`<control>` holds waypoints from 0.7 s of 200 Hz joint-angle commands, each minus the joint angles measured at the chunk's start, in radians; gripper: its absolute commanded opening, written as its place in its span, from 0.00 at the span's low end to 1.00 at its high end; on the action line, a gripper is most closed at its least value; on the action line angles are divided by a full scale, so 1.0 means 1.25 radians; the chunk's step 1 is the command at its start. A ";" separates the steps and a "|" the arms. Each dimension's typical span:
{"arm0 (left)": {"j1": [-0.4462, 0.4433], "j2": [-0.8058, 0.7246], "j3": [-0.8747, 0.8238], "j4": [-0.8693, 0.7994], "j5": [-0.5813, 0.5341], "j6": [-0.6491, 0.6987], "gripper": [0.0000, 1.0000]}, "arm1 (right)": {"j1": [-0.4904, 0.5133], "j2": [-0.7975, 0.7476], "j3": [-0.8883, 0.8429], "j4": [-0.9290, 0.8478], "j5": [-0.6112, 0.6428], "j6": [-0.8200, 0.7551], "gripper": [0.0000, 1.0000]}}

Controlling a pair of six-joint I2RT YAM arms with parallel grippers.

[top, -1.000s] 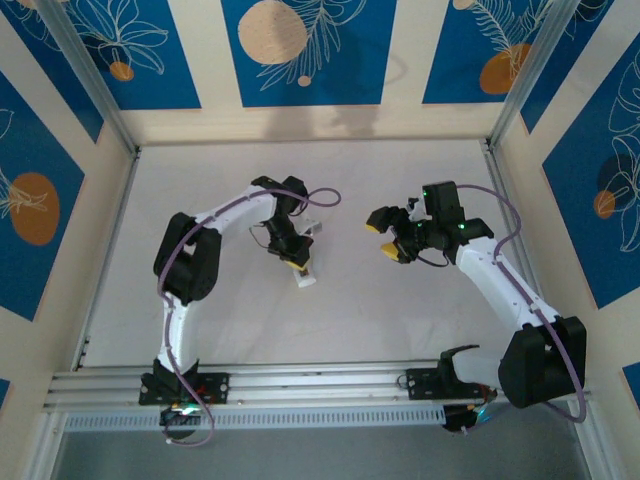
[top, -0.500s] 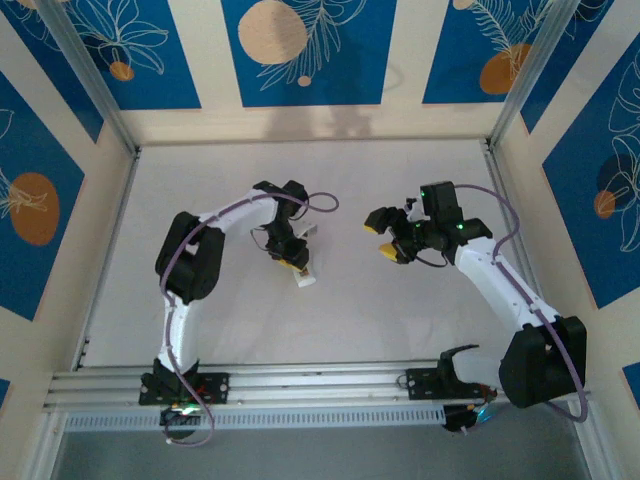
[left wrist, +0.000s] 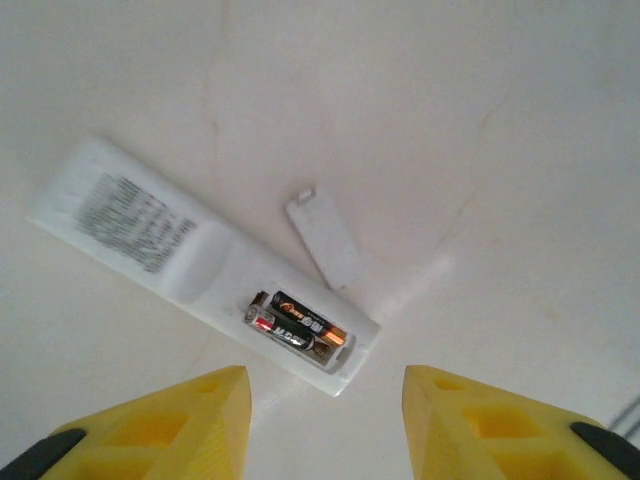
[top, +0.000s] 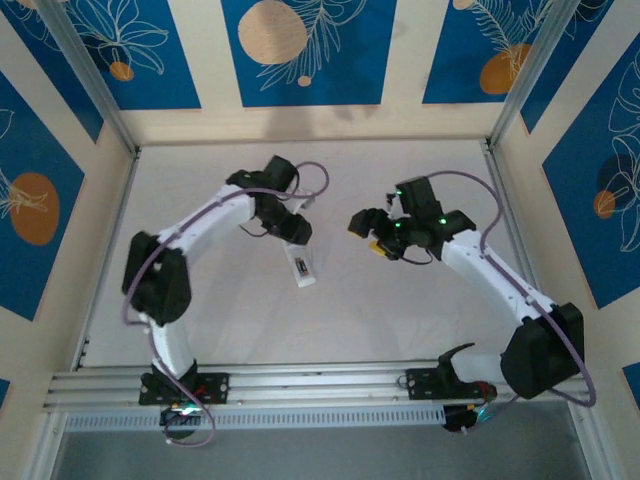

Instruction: Load the batteries into the remote control

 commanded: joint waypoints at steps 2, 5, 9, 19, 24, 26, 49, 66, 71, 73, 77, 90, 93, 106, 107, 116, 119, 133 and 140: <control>0.099 -0.097 -0.017 0.033 0.015 -0.032 0.43 | 0.094 0.084 0.064 -0.045 0.121 -0.105 0.69; 0.112 -0.105 -0.018 0.035 0.018 -0.032 0.43 | 0.109 0.098 0.072 -0.044 0.131 -0.111 0.69; 0.135 -0.115 -0.021 0.037 0.019 -0.031 0.43 | 0.127 0.116 0.084 -0.044 0.143 -0.121 0.67; 0.180 -0.132 -0.021 0.035 0.023 -0.030 0.43 | 0.167 0.164 0.119 -0.050 0.173 -0.141 0.65; 0.203 -0.137 -0.019 0.031 0.027 -0.026 0.44 | 0.186 0.189 0.136 -0.052 0.192 -0.150 0.63; 0.212 -0.138 -0.018 0.030 0.029 -0.025 0.44 | 0.196 0.196 0.142 -0.051 0.199 -0.154 0.63; 0.300 -0.141 -0.040 0.058 0.034 -0.050 0.46 | 0.249 0.316 0.219 -0.050 0.245 -0.185 0.54; 0.317 -0.131 -0.078 0.112 0.008 -0.110 0.48 | 0.267 0.394 0.273 -0.052 0.268 -0.192 0.48; 0.316 -0.130 -0.092 0.131 -0.006 -0.135 0.49 | 0.270 0.413 0.283 -0.050 0.271 -0.194 0.46; 0.316 -0.130 -0.099 0.140 -0.009 -0.142 0.49 | 0.271 0.419 0.288 -0.049 0.271 -0.194 0.46; 0.315 -0.128 -0.112 0.158 -0.014 -0.168 0.49 | 0.273 0.434 0.297 -0.048 0.270 -0.196 0.45; 0.315 -0.120 -0.144 0.208 -0.037 -0.236 0.49 | 0.277 0.473 0.321 -0.045 0.272 -0.201 0.42; 0.315 -0.115 -0.148 0.214 -0.042 -0.244 0.49 | 0.278 0.483 0.326 -0.044 0.274 -0.202 0.41; 0.315 -0.096 -0.153 0.222 -0.053 -0.249 0.51 | 0.282 0.517 0.352 -0.059 0.283 -0.209 0.39; 0.315 -0.096 -0.153 0.222 -0.054 -0.247 0.51 | 0.283 0.518 0.353 -0.059 0.284 -0.210 0.39; 0.315 -0.091 -0.158 0.220 -0.061 -0.239 0.53 | 0.286 0.531 0.361 -0.058 0.305 -0.216 0.39; 0.315 -0.092 -0.160 0.221 -0.061 -0.237 0.54 | 0.287 0.534 0.362 -0.057 0.309 -0.218 0.38; 0.316 -0.102 -0.176 0.230 -0.056 -0.220 0.63 | 0.285 0.554 0.378 -0.059 0.319 -0.225 0.36; 0.315 -0.110 -0.187 0.240 -0.051 -0.211 0.68 | 0.286 0.566 0.387 -0.061 0.318 -0.224 0.35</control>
